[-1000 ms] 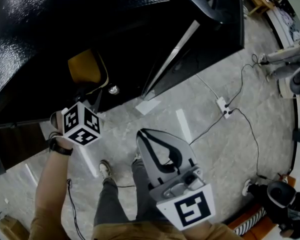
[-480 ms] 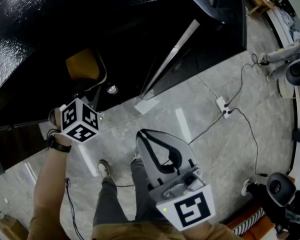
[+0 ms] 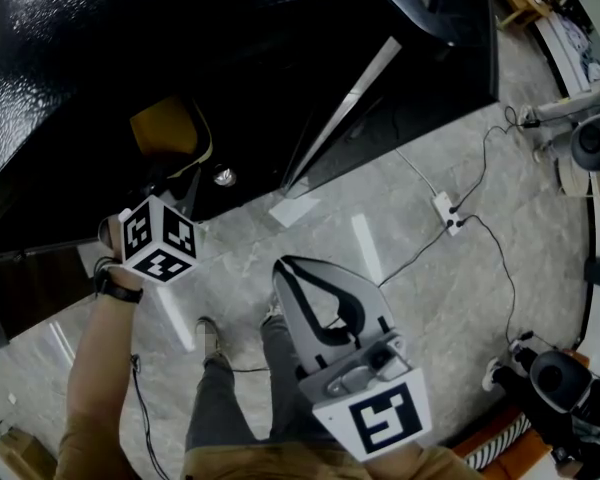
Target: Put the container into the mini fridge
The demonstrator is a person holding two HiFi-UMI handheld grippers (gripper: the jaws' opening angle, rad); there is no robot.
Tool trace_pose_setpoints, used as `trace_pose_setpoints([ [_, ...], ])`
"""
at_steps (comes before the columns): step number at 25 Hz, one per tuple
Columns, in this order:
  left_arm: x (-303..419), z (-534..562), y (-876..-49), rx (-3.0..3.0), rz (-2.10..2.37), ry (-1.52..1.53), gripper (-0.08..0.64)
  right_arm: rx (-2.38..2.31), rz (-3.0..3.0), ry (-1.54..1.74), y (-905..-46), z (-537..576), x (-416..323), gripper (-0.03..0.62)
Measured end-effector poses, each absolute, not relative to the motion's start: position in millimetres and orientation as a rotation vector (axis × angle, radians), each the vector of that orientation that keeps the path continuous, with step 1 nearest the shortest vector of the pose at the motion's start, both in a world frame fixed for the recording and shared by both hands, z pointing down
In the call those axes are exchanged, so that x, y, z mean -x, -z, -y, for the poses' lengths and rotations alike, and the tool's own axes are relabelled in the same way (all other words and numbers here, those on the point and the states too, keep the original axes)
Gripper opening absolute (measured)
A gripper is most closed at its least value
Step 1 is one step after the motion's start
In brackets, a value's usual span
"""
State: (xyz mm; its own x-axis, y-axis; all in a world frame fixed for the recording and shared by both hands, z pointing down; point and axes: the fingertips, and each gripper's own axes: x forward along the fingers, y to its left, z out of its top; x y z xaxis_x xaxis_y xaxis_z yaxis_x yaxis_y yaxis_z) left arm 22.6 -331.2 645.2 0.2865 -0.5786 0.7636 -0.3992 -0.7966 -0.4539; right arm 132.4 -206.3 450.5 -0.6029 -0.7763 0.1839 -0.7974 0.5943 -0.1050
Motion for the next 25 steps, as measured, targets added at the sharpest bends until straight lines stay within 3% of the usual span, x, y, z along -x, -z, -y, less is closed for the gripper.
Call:
trace_pose_setpoints([
  [7, -25, 334, -641, 2.377, -0.947, 1.486, 0.028, -1.328, 2.695, -0.268, -451, 206, -134, 0.003],
  [13, -28, 336, -645, 2.398, -0.949, 1.495, 0.095, -1.337, 2.695, -0.268, -452, 207, -137, 0.003],
  [25, -34, 334, -640, 2.411, -0.964, 1.45, 0.1, -1.349, 2.695, -0.265, -455, 209, -135, 0.003],
])
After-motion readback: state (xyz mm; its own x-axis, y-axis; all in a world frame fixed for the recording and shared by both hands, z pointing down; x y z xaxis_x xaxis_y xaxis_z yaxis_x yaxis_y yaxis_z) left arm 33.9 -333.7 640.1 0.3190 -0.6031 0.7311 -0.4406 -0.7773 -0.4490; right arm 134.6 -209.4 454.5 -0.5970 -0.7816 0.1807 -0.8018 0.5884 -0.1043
